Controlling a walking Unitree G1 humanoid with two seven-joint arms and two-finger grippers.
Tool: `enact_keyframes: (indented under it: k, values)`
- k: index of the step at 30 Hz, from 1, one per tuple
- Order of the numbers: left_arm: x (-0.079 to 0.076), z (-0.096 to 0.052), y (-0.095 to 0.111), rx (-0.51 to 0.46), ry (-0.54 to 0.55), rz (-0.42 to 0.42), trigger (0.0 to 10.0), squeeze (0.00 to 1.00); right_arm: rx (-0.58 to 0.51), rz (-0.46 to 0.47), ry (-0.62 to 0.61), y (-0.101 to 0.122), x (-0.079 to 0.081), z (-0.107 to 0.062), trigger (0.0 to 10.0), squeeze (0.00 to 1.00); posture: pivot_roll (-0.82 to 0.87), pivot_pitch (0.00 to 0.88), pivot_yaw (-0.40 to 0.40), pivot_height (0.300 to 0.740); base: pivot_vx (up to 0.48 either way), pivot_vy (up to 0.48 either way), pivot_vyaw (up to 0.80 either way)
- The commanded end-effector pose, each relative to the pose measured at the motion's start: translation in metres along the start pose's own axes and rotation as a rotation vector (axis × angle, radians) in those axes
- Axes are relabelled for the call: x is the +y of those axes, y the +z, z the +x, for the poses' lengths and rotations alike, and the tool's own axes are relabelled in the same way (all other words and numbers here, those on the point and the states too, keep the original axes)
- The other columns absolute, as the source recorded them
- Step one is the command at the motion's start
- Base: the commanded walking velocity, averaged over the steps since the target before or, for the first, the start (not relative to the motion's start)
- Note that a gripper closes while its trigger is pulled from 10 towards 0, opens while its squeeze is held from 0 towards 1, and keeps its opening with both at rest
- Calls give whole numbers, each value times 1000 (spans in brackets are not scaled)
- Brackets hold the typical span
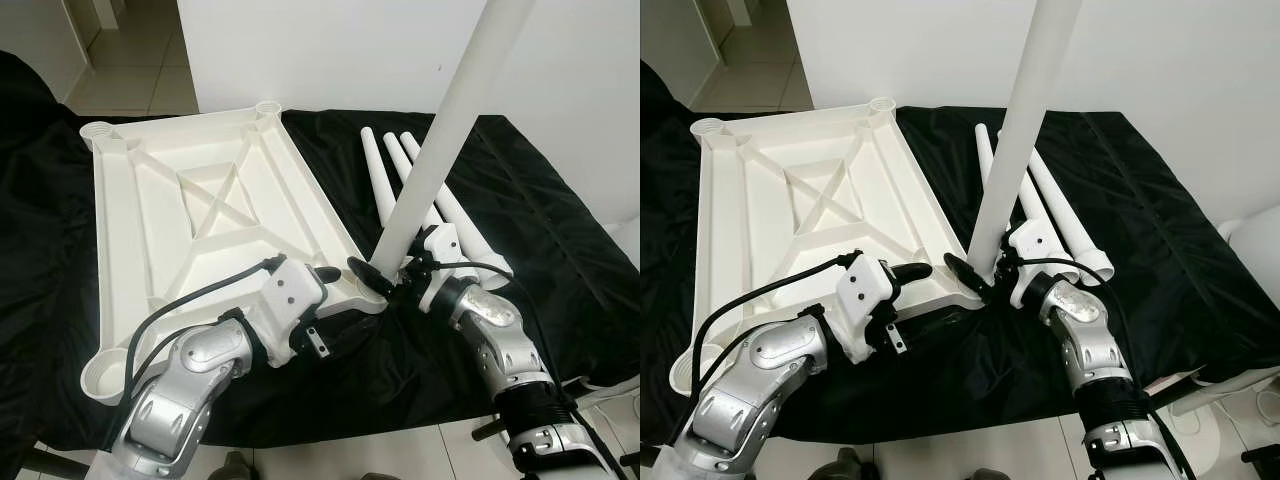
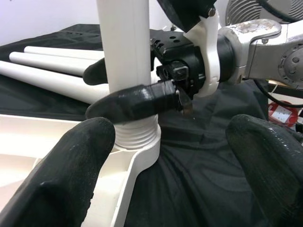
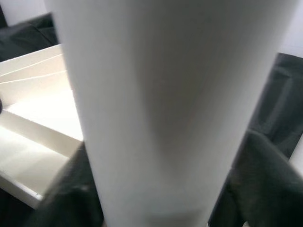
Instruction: Building children table
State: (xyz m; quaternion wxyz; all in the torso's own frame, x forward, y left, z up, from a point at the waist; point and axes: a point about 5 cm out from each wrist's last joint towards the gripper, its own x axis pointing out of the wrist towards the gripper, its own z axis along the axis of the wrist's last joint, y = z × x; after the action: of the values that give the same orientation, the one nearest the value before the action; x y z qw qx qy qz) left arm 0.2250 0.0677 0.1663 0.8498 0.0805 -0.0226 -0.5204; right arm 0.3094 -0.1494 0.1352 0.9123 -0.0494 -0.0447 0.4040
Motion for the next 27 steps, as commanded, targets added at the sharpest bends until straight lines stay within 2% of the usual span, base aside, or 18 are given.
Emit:
enact_keyframes:
  k: [1, 2, 13, 14, 25, 27]
  values:
    - [8, 2, -3, 19, 131, -1, 10000, 0, 11, -1, 0, 0, -5, -2, 2863, 0, -26, 14, -19, 740, 0, 0, 0]
    - [8, 2, -2, 17, 134, -1, 10000, 0, 19, -4, 2, -1, -6, -3, 0, 0, -26, 14, -19, 740, 0, 0, 0]
    - [10, 2, -1, 20, 141, -4, 10000, 0, 42, 15, 22, -7, -6, -5, 0, 0, -29, 10, -20, 740, 0, 0, 0]
    - [11, 1, -1, 21, 142, -2, 10000, 0, 45, 25, 13, -8, -5, -6, 10000, 0, -29, 10, -20, 740, 0, 0, 0]
    - [12, 2, -1, 19, 145, 3, 10000, 0, 41, 90, -118, -13, 5, 0, 10000, 0, -36, 3, -25, 740, 0, 0, 0]
    - [12, 2, -2, 20, 142, 5, 10000, 0, 62, 64, -214, -18, 9, 3, 10000, 0, -38, 0, -28, 740, 0, 0, 0]
